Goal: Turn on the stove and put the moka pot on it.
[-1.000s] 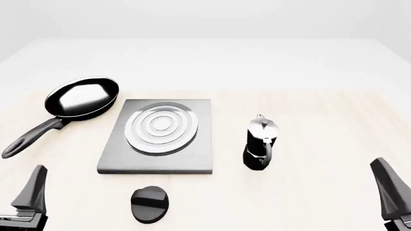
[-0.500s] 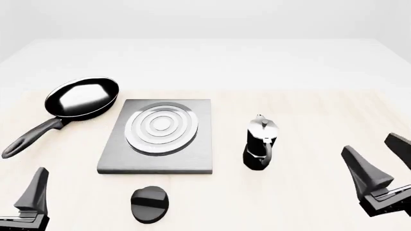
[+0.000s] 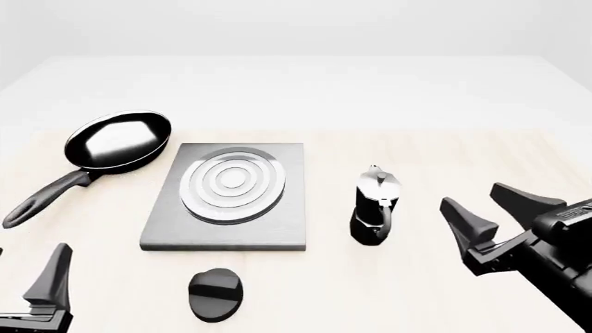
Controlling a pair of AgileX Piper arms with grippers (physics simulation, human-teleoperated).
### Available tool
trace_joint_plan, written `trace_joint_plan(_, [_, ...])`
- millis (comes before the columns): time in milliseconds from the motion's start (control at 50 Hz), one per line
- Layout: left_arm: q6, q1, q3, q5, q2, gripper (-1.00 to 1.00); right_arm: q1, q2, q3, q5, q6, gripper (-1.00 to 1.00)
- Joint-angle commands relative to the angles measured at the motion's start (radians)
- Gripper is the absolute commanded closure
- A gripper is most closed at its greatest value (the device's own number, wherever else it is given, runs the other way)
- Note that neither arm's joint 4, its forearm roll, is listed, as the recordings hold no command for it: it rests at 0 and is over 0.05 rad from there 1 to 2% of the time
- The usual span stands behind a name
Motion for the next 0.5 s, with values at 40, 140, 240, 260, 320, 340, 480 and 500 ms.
trace_joint_plan(40, [0.003,-0.002,0.0,0.008,0.0,-1.0,0.034,0.19,0.005,-0.139,0.04,-1.0])
trace_joint_plan(140, [0.004,-0.003,0.0,0.005,0.0,-1.0,0.042,0.268,0.012,-0.202,0.049,-1.0])
trace_joint_plan(240, [0.01,-0.005,0.0,0.006,0.0,-1.0,0.048,0.335,0.017,-0.256,0.059,-1.0])
trace_joint_plan(260, [0.007,-0.004,0.0,0.009,0.0,-1.0,0.049,0.348,0.018,-0.267,0.059,-1.0])
trace_joint_plan(320, [0.005,-0.003,0.0,0.011,0.0,-1.0,0.053,0.398,0.018,-0.306,0.067,-1.0])
trace_joint_plan(340, [0.007,-0.002,0.0,0.011,0.0,-1.0,0.056,0.409,0.017,-0.315,0.069,-1.0])
trace_joint_plan(480, [0.012,-0.007,0.0,0.013,0.0,-1.0,0.062,0.506,0.005,-0.379,0.08,-1.0])
trace_joint_plan(500, [0.011,-0.007,0.0,0.012,0.0,-1.0,0.061,0.524,0.004,-0.392,0.082,-1.0])
